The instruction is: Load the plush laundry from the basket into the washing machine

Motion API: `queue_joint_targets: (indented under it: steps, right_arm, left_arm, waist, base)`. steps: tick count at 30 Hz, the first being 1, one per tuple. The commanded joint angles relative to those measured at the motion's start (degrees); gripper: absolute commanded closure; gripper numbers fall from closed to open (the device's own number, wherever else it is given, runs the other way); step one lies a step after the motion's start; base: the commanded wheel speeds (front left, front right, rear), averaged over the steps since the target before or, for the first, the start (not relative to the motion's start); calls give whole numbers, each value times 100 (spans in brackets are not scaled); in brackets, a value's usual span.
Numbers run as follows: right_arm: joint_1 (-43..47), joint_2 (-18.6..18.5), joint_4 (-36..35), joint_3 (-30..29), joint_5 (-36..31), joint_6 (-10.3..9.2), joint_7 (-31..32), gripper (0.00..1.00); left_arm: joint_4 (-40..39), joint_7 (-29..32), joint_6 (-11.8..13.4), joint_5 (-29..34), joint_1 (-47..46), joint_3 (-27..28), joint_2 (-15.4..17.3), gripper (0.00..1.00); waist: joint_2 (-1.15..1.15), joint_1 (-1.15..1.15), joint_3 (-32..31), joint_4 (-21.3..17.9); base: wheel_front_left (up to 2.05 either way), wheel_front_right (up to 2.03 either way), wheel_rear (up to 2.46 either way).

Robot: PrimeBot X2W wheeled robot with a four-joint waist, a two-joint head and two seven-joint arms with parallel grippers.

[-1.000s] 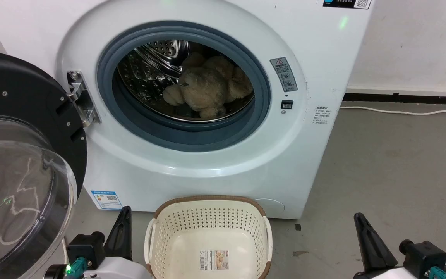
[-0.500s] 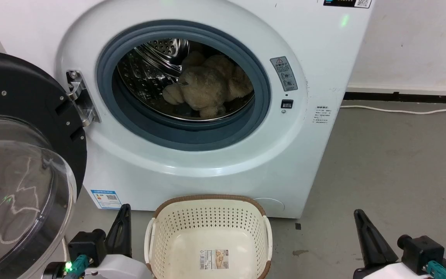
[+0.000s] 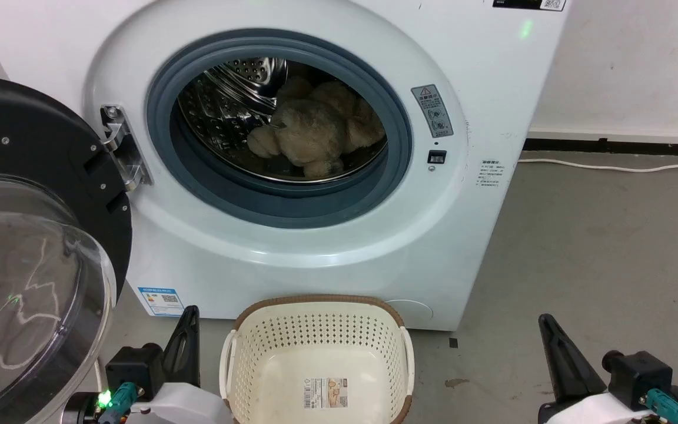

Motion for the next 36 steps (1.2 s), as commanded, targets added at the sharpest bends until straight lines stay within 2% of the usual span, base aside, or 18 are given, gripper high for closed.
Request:
queue_joint_targets:
  steps: [1, 36]
  right_arm:
    - [-128, -2, -47, -22, -75, 3, 43, 100]
    - [-327, -3, -187, -110, -524, 4, 455, 100]
  left_arm:
    - [-40, 25, -22, 73, -60, 39, -43, 100]
    - [-251, 378, -215, 786, -103, 401, -326, 100]
  waist:
    - [0, 0, 2, 1]
    - [0, 0, 51, 13]
  base:
    - [0, 0, 0]
    - [0, 0, 0]
